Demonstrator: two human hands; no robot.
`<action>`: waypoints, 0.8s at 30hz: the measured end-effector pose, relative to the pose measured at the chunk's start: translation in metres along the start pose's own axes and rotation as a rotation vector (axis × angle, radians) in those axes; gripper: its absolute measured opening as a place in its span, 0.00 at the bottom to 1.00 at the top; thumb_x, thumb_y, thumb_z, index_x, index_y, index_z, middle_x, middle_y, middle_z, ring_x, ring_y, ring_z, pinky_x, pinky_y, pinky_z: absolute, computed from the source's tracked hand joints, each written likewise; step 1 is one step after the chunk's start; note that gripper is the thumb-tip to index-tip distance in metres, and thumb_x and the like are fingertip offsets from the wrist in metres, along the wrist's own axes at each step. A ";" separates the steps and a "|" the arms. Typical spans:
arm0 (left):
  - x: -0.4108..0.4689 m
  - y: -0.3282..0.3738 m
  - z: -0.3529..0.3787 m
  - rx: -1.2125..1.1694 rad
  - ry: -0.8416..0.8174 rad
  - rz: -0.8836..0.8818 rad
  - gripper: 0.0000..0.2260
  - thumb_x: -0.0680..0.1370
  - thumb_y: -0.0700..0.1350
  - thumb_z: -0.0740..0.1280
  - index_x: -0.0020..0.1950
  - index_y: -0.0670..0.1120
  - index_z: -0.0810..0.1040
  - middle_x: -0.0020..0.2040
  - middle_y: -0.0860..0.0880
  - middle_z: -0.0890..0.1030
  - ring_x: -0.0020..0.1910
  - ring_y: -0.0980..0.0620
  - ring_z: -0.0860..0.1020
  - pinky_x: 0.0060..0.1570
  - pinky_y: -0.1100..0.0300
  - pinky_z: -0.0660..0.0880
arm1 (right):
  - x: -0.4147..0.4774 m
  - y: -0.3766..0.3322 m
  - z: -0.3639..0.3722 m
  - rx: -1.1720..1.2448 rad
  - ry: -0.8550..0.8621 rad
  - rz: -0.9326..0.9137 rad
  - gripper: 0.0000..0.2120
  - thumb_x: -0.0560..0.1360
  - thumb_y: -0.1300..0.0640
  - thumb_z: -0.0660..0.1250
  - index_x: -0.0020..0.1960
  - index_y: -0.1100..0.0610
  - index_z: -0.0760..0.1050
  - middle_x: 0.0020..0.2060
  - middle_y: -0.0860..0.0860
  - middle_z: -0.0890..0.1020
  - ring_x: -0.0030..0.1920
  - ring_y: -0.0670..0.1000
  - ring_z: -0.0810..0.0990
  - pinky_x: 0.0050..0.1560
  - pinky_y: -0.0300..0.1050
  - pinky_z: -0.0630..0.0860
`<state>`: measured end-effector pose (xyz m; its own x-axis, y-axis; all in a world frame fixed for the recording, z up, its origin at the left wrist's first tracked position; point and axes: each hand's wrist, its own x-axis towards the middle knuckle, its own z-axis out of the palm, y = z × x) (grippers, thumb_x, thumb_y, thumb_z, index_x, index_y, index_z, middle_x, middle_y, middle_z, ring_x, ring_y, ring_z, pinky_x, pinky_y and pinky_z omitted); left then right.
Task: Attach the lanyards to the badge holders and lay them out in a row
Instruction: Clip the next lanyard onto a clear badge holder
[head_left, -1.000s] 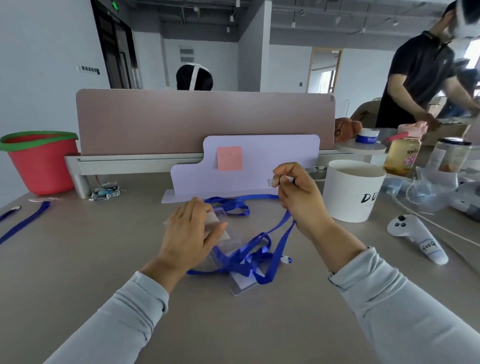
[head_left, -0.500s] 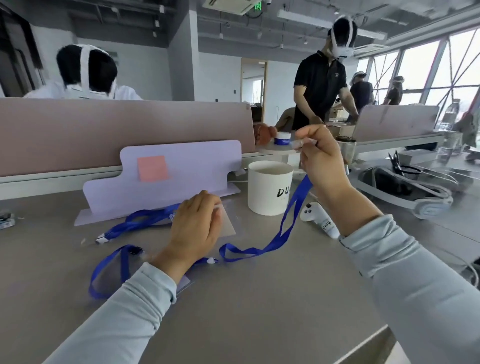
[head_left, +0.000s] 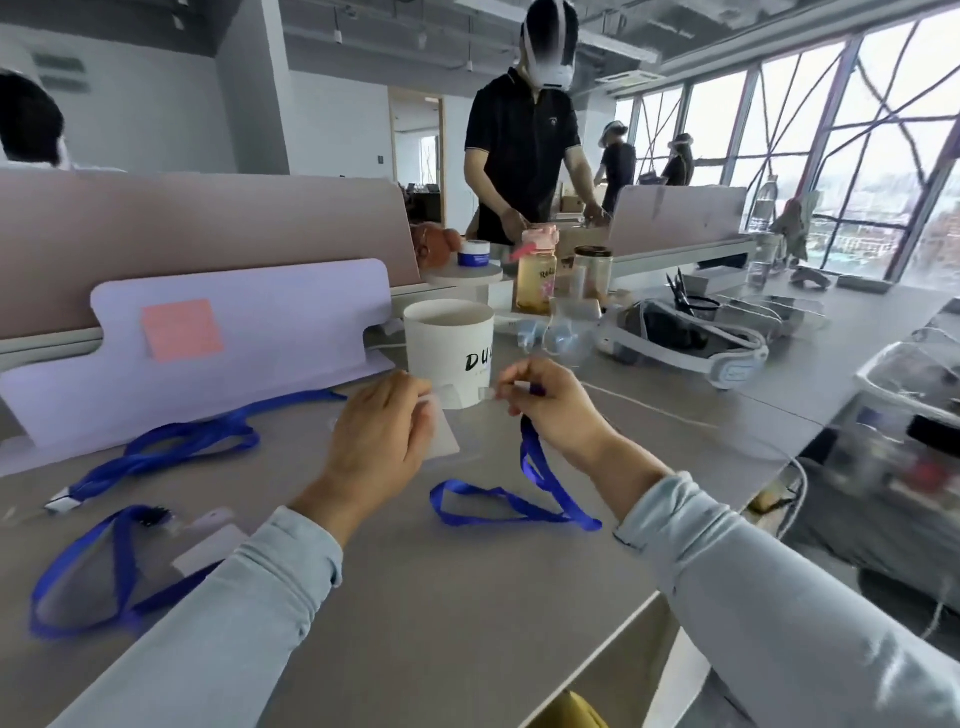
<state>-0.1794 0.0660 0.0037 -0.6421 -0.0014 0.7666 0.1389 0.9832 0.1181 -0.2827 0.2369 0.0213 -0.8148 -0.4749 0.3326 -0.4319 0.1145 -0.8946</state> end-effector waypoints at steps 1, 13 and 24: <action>-0.002 -0.004 -0.003 0.013 -0.009 -0.007 0.13 0.76 0.47 0.55 0.45 0.40 0.74 0.39 0.44 0.78 0.36 0.44 0.76 0.39 0.59 0.68 | -0.002 0.006 0.008 0.008 -0.038 0.035 0.08 0.75 0.68 0.64 0.42 0.56 0.73 0.36 0.48 0.80 0.32 0.43 0.76 0.37 0.32 0.73; -0.051 -0.077 -0.071 0.170 -0.092 -0.152 0.13 0.75 0.48 0.55 0.45 0.43 0.75 0.40 0.47 0.79 0.37 0.45 0.78 0.40 0.58 0.71 | 0.009 0.028 0.086 -0.530 -0.442 0.127 0.05 0.70 0.65 0.69 0.40 0.56 0.81 0.33 0.45 0.78 0.35 0.46 0.75 0.36 0.32 0.70; -0.110 -0.152 -0.142 0.391 0.073 -0.401 0.14 0.74 0.47 0.56 0.46 0.41 0.78 0.42 0.44 0.81 0.38 0.42 0.79 0.41 0.51 0.73 | 0.032 -0.034 0.215 -0.406 -0.451 -0.130 0.03 0.73 0.58 0.68 0.46 0.56 0.79 0.43 0.49 0.81 0.44 0.47 0.78 0.46 0.38 0.72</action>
<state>-0.0234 -0.1088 -0.0088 -0.5312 -0.3880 0.7532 -0.4039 0.8974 0.1774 -0.2112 0.0299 -0.0023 -0.5403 -0.8191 0.1928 -0.7013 0.3117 -0.6411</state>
